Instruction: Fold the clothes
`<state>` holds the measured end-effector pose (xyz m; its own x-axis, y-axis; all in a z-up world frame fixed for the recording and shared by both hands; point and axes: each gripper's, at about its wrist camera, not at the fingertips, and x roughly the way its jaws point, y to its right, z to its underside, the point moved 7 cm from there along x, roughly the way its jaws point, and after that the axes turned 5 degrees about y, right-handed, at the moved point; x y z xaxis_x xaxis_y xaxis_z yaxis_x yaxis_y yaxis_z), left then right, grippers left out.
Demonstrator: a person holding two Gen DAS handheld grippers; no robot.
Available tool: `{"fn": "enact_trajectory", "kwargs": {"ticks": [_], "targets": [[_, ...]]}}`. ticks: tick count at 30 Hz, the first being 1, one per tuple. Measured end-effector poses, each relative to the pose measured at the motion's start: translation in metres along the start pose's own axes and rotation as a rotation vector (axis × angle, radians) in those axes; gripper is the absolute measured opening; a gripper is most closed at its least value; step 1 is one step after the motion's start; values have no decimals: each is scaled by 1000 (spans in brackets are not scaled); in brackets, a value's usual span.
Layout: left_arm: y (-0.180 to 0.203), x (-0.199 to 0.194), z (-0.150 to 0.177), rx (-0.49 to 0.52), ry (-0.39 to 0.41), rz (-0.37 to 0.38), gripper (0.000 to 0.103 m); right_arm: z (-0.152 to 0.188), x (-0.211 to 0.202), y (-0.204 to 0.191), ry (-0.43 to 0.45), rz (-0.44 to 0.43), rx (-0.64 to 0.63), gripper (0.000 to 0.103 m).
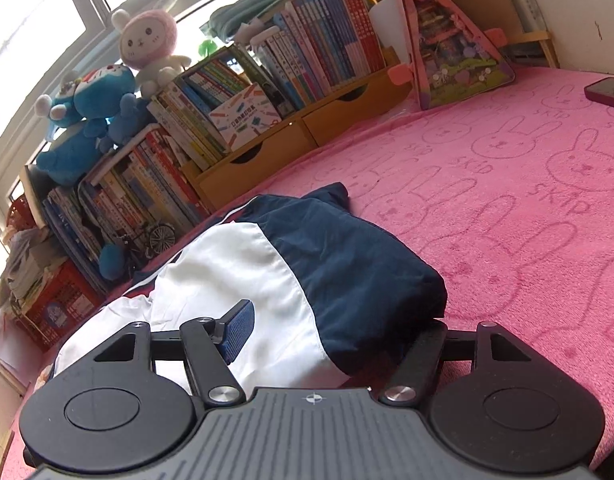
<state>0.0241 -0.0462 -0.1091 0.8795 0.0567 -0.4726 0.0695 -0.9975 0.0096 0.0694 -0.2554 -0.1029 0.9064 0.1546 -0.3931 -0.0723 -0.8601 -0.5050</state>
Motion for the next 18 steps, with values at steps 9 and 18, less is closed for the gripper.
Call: {"fn": "enact_trajectory", "kwargs": {"ticks": [9, 18], "targets": [[-56, -12, -10, -231, 20, 249, 31, -38, 6, -55, 30, -47, -129, 14], [-246, -83, -3, -764, 234, 323, 49, 25, 3, -279, 97, -461, -615, 15]]}}
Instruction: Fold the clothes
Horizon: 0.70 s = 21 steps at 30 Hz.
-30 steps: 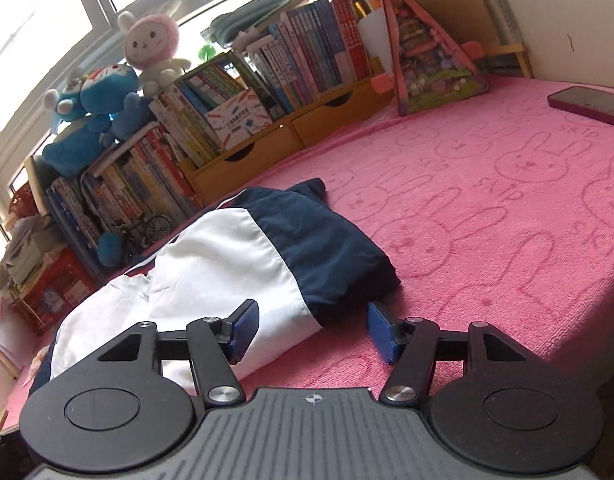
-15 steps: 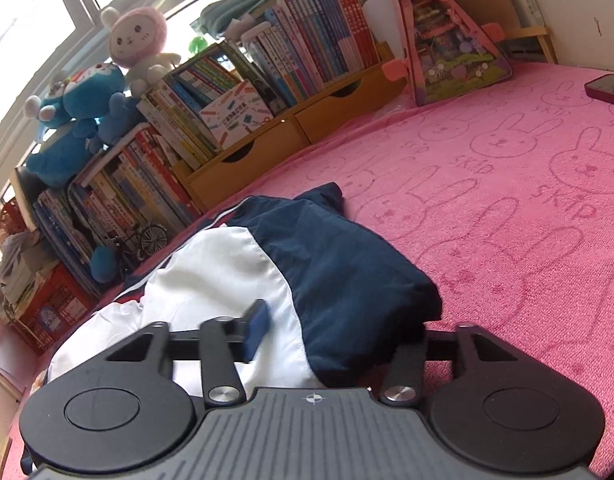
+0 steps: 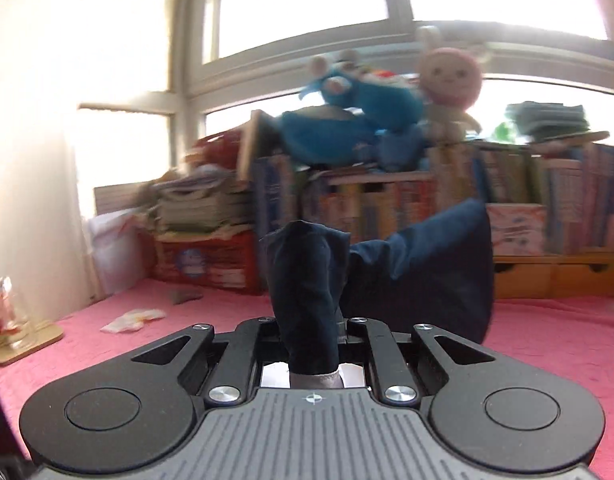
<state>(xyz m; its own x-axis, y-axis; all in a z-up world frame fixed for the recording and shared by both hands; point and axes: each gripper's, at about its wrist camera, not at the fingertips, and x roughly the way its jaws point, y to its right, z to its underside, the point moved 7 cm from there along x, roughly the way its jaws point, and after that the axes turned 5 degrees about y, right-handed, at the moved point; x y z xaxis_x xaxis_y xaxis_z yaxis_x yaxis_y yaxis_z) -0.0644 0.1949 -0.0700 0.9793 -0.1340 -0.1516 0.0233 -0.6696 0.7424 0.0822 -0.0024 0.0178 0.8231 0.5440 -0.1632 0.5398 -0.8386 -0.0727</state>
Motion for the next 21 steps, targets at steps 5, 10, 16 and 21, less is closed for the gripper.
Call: {"fn": "enact_trajectory", "kwargs": {"ticks": [5, 10, 16, 21], "targets": [[-13, -12, -14, -58, 47, 10, 64, 53, 26, -75, -132, -144, -118, 37], [0, 20, 6, -68, -40, 67, 76, 79, -27, -65, -103, -48, -181, 70], [24, 61, 38, -36, -105, 102, 93, 111, -79, -21, -114, 144, -107, 73], [13, 102, 50, -37, -107, -16, 59, 133, -81, 1, -162, 212, 1, 73]]}}
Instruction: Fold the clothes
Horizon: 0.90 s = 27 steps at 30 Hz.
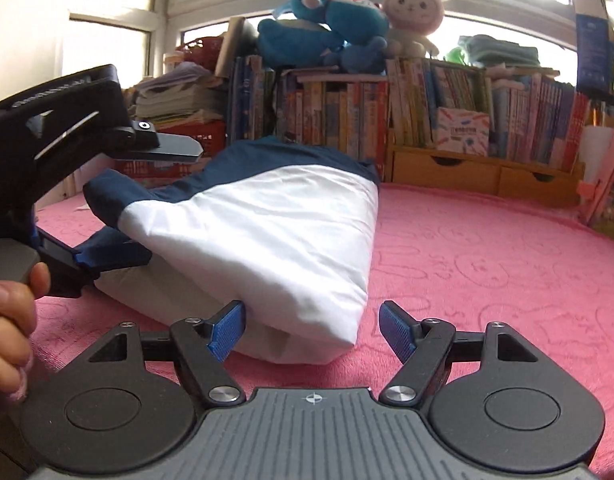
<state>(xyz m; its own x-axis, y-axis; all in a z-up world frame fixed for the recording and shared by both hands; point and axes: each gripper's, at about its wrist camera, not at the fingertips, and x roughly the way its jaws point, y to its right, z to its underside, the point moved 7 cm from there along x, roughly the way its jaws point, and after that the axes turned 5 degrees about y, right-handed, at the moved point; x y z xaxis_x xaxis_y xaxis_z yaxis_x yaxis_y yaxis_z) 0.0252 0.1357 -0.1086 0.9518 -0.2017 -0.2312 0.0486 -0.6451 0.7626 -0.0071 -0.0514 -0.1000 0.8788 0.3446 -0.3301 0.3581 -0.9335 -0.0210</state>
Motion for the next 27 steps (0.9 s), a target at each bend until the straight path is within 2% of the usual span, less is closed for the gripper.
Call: {"fn": "enact_trajectory", "kwargs": {"ticks": [1, 2, 4, 6, 7, 10, 14, 19, 24, 27], "targets": [[-3, 5, -3, 3, 7, -44, 40, 2, 5, 1, -11, 8, 14, 73], [-6, 9, -6, 2, 18, -77, 15, 3, 10, 1, -22, 17, 26, 73], [-7, 5, -17, -10, 54, -84, 7, -1, 18, 1, -16, 22, 46, 73], [-4, -7, -28, 11, 111, -68, 6, -6, 22, 1, -5, 30, 61, 71], [-4, -13, -33, 26, 137, -72, 6, -8, 24, 1, 1, 37, 65, 66], [-14, -29, -38, 49, 184, -126, 6, -11, 30, -1, 7, 51, 52, 60], [-33, -41, -35, 67, 193, -186, 8, -13, 35, -11, 15, 57, -17, 53], [-45, -48, -43, 114, 222, -246, 14, -10, 40, -27, 21, 40, -92, 30], [-54, -52, -49, 222, 236, -334, 16, -5, 36, -35, 61, 47, -138, 27], [-49, -57, -48, 326, 238, -383, 17, -5, 36, -39, 78, 46, -160, 24]]}}
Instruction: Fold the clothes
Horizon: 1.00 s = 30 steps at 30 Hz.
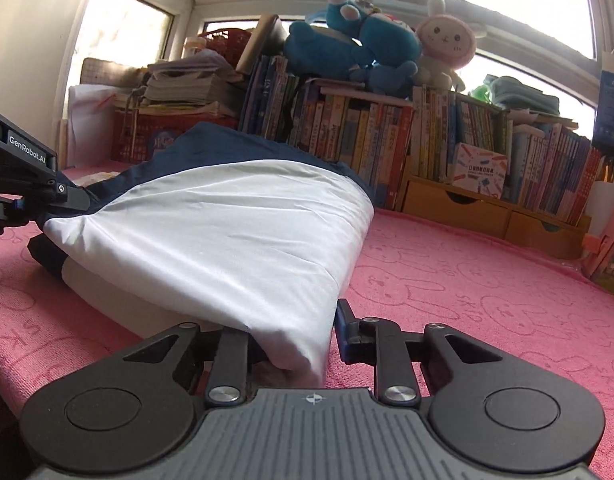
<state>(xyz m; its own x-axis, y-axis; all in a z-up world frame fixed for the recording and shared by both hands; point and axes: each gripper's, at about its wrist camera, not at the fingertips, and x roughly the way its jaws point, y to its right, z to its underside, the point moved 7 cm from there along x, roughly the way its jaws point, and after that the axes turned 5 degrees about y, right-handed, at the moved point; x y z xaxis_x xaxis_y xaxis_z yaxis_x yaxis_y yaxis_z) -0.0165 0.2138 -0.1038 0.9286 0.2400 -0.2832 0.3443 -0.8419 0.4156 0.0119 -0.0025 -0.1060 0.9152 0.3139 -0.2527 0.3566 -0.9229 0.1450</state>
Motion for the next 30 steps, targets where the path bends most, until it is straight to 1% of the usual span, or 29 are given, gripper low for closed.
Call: {"fn": "enact_trajectory", "kwargs": {"ticks": [2, 3, 4, 5, 6, 7, 8, 9, 10, 12, 13, 14, 18, 22, 25, 26, 27, 28, 30], "targets": [[0, -4, -3, 47, 19, -37, 19, -1, -1, -3, 12, 0, -14, 24], [-2, -6, -6, 78, 33, -82, 18, -1, -1, -2, 12, 0, -9, 23], [-6, -10, -10, 127, 55, -167, 15, 0, -1, 0, 12, 0, -2, 23], [-10, -14, -15, 176, 77, -253, 9, 0, -1, 1, 11, 0, 5, 22], [-12, -21, -19, 225, 96, -304, 10, 0, 0, 2, 11, 0, 12, 20], [-9, -30, -24, 262, 99, -257, 11, 0, 0, 3, 10, 0, 19, 20], [-3, -40, -27, 259, 78, -157, 15, 0, 0, 4, 10, 0, 26, 20], [3, -49, -27, 202, 28, -44, 24, 0, 0, 7, 8, -5, 43, 20], [11, -58, -24, 95, -43, 80, 29, 0, -1, 8, 11, -10, 54, 20], [28, -64, -7, -122, -204, 288, 46, 1, -2, 9, 22, -10, 70, 19], [36, -65, 1, -215, -280, 371, 48, 1, -3, 10, 27, -10, 79, 19], [43, -63, 9, -262, -324, 399, 48, 1, -3, 10, 30, -11, 85, 19], [62, -38, 37, -335, -416, 400, 49, 2, -4, 12, 42, -16, 107, 19], [65, -13, 44, -364, -408, 354, 49, 2, -6, 13, 53, -16, 120, 19], [64, 0, 40, -394, -367, 341, 48, 2, -7, 13, 58, -12, 123, 19], [62, 3, 40, -396, -350, 315, 39, 2, -7, 13, 60, -11, 122, 19], [59, 7, 39, -391, -330, 280, 16, 2, -7, 12, 60, -11, 121, 19], [55, 9, 37, -391, -312, 261, 11, 2, -7, 12, 61, -10, 120, 19], [44, 9, 28, -402, -271, 239, 7, 2, -7, 11, 62, -10, 117, 19]]}}
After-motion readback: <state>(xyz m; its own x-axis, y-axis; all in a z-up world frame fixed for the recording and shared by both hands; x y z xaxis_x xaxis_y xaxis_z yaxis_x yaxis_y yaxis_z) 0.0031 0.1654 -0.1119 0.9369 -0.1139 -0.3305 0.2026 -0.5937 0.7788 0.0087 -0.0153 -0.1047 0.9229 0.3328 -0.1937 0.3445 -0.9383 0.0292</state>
